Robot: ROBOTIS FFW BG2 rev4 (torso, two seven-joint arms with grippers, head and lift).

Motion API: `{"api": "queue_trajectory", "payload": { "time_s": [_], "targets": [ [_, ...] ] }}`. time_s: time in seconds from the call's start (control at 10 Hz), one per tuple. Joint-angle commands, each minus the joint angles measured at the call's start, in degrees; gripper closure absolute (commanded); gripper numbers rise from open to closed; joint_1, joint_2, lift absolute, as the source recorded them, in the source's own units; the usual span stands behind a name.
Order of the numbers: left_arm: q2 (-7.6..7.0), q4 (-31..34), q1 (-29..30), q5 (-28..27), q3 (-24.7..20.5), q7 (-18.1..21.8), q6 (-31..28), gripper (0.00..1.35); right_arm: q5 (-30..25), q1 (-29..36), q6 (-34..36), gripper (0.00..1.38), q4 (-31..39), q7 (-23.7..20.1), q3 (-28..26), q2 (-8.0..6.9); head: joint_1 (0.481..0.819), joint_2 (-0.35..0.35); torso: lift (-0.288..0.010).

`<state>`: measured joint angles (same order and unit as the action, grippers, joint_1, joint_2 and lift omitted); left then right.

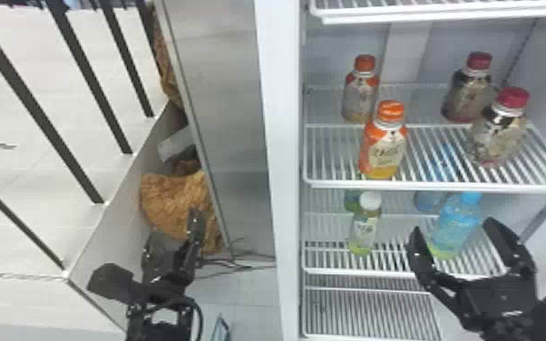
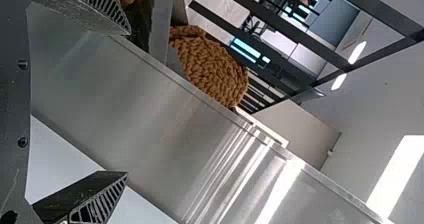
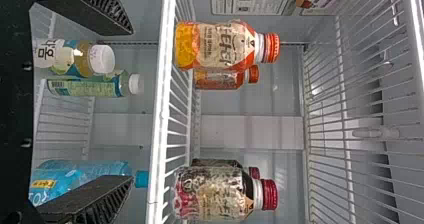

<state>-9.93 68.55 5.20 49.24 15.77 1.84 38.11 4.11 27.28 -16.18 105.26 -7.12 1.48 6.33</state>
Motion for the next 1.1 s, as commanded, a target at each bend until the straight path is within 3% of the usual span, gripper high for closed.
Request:
{"api": "queue_trajectory", "payload": {
  "time_s": [0.0,1.0],
  "targets": [
    [0.00,0.00,0.00,0.00,0.00,0.00,0.00,0.00,0.00,0.00,0.00,0.00,0.00,0.00,0.00,0.00,0.695,0.093,-0.040],
    [0.00,0.00,0.00,0.00,0.00,0.00,0.00,0.00,0.00,0.00,0.00,0.00,0.00,0.00,0.00,0.00,0.695,0.093,-0.040]
  ]
}}
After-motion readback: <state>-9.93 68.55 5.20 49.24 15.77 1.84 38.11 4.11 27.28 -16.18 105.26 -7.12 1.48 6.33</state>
